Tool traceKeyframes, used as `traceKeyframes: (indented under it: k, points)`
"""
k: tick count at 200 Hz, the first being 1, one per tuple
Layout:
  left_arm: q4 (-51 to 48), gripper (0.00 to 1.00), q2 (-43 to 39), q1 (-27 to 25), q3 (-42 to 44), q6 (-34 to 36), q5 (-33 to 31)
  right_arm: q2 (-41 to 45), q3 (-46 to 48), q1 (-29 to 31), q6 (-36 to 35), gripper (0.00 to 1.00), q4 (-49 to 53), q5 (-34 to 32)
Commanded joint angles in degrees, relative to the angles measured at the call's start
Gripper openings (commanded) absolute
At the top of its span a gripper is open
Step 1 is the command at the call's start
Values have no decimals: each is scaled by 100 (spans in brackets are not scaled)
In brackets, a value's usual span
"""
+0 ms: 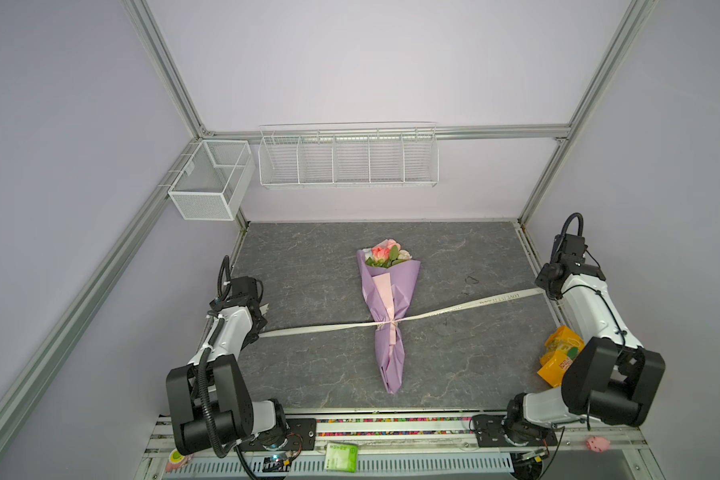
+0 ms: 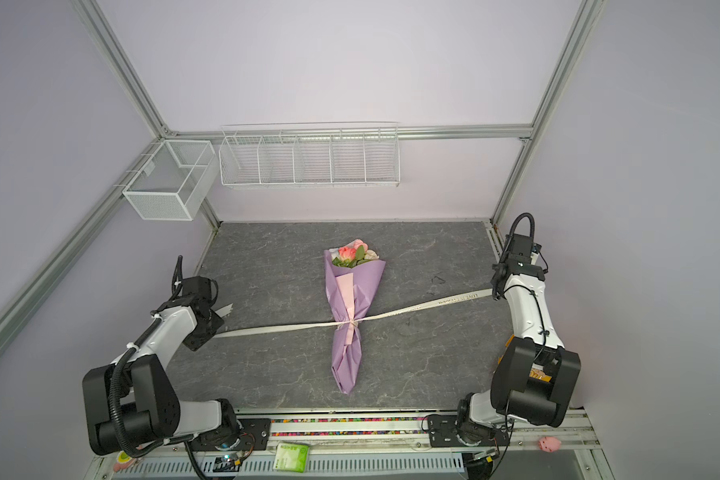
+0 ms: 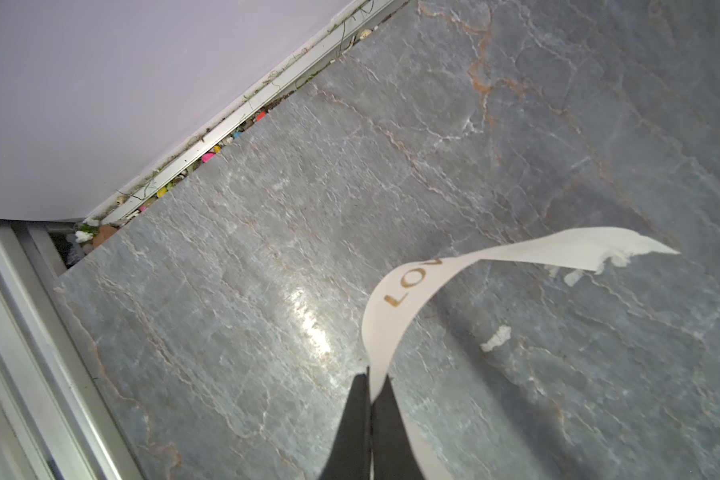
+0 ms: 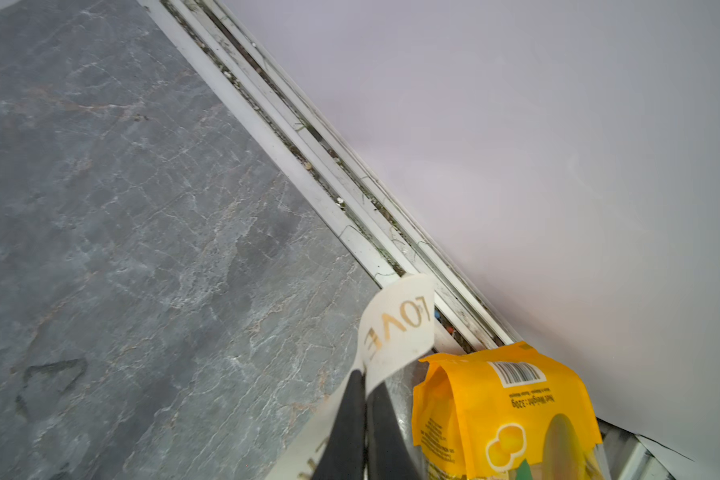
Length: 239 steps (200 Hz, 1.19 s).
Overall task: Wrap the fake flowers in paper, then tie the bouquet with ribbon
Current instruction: 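Bring both grippers back inward toward the cone holding the ribbon ends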
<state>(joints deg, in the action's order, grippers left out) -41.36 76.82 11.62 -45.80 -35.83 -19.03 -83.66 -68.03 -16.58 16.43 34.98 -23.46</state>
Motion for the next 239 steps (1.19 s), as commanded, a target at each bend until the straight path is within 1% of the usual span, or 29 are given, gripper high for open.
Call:
traceKeyframes:
  k: [1,9,19,30,37,45,51,54,60,67,85,96,102,109,124,131,138,151,163,171,176,198,210,215,239]
  points:
    - [608,0,-369,96,82,376,1077,70,-200,-12,-53,6,-156,994]
    - [888,0,-444,96,143,557,1634,132,-72,67,-57,7,-247,1498]
    - [950,0,-502,98,140,502,1922,194,104,155,-10,7,-380,2047]
    - [879,10,-555,90,99,480,2060,156,153,209,17,8,-299,2462]
    - [806,18,-613,94,70,490,2076,106,139,237,44,10,-188,2505]
    - [690,31,-687,88,46,491,2068,44,110,263,54,17,-29,2550]
    - [586,39,-780,87,29,494,2062,-4,82,270,40,25,76,2628]
    - [539,43,-824,93,20,486,2046,-22,72,278,33,31,133,2667]
    - [416,50,-911,90,11,446,2010,-28,75,292,22,41,236,2729]
    - [303,56,-1028,91,20,405,2013,-15,100,316,0,47,316,2815]
    - [345,58,-1313,35,155,360,2603,124,314,380,101,59,424,2988]
    - [444,59,-1460,-148,268,280,2944,298,549,424,188,63,402,3176]
    - [566,59,-1527,-336,337,288,3143,404,674,454,275,65,387,3313]
    - [753,59,-1566,-612,415,279,3332,534,875,508,383,66,312,3544]
    - [1276,59,-1529,-1365,576,337,3711,762,1324,743,704,61,-48,4253]
    - [1443,59,-1446,-1782,594,481,3675,825,1529,894,893,60,-243,4594]
    - [1449,59,-1309,-2164,520,642,3493,911,1709,1062,1090,60,-397,4755]
    - [1318,59,-1006,-2878,296,914,3121,1115,2073,1411,1541,61,-598,4644]
    - [1378,60,-689,-3415,130,953,2988,1288,2376,1728,1972,63,-861,4553]
    - [1422,59,-440,-3634,31,656,2910,1385,2553,1935,2249,63,-1083,4545]
    - [1478,60,-266,-3709,-3,364,2965,1431,2646,2083,2397,63,-1207,4516]
    - [2084,59,478,-3741,115,-776,3667,1473,2827,2645,2893,66,-1515,4286]
    - [2834,58,743,-3737,359,-1219,4142,1451,2909,2800,3193,67,-1675,4202]
    - [3017,59,808,-3745,431,-1406,4185,1444,2974,3002,3336,67,-1803,4196]
    - [3797,63,809,-3763,822,-2223,4199,1399,3353,3297,4133,69,-2537,4181]
